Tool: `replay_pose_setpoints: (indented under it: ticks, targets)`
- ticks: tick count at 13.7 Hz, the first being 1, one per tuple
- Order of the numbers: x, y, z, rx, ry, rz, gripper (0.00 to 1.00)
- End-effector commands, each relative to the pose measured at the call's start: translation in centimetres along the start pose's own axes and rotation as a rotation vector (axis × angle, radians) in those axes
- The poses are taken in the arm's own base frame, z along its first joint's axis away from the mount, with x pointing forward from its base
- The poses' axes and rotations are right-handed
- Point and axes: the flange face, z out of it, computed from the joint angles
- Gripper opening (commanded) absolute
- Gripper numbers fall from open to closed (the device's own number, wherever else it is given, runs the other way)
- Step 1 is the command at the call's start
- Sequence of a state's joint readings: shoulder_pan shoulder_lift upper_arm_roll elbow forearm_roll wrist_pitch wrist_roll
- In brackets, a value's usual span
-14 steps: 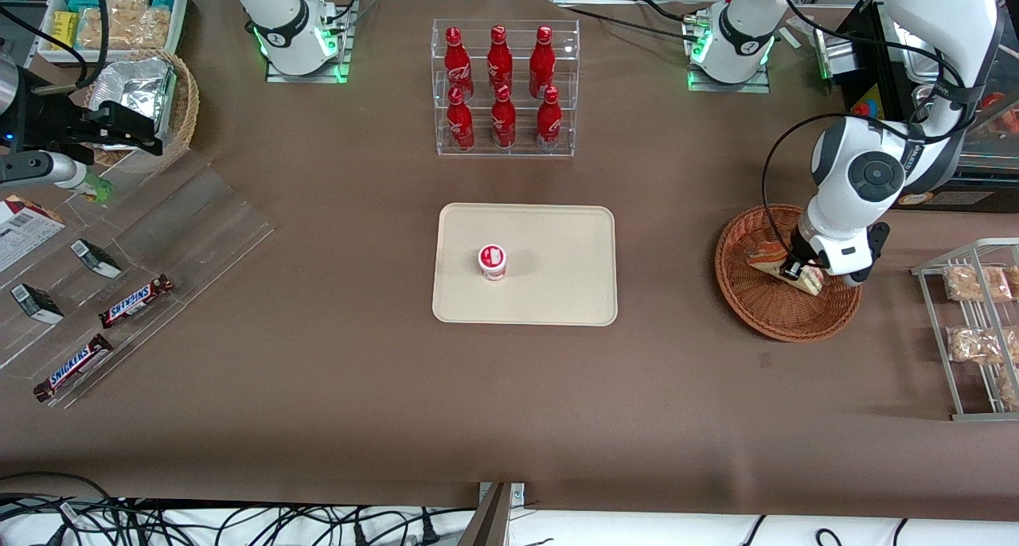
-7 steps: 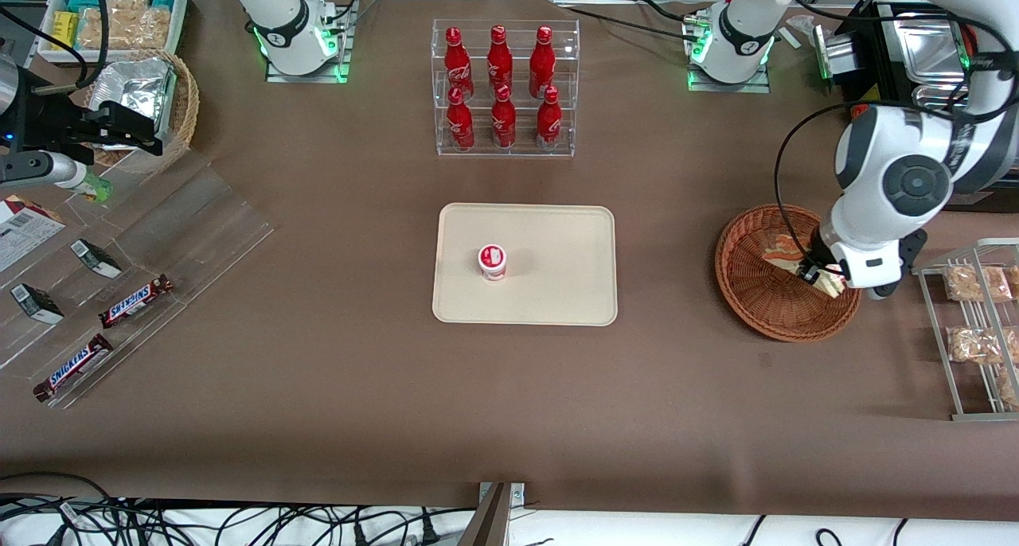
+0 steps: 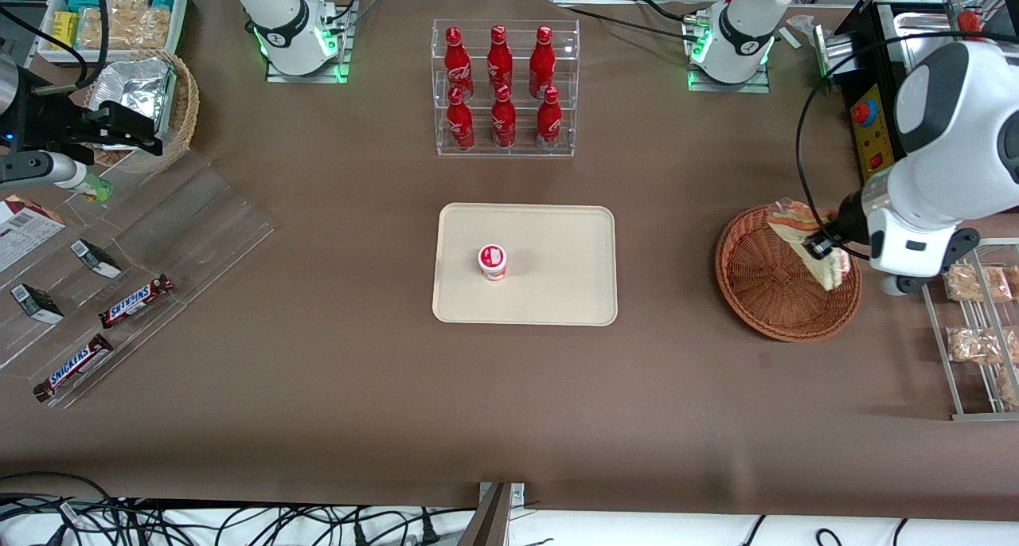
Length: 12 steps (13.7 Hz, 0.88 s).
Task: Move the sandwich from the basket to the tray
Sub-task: 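Lift the sandwich and carry it toward the cream tray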
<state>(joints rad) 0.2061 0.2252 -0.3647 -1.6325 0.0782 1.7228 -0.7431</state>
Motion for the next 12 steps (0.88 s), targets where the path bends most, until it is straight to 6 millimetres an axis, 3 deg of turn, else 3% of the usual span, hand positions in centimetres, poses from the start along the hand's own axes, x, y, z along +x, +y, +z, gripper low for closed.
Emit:
replay_pose_setpoints:
  ticks: [1,3,6,10,12]
  targets:
    - [-3.6,4.5,-1.5,-0.029,-0.005,0.148,0.00]
    - [-6.3,8.3,-1.8,-0.065,-0.006,0.320,0.00]
    - [-11.1,12.5,-1.3,-0.082,0.007,0.435,0.00]
    - [-16.6,17.6,3.2,-0.086,-0.013,0.526,0.00]
    - [-18.1,18.7,5.5,-0.102,0.009,0.537,0.00]
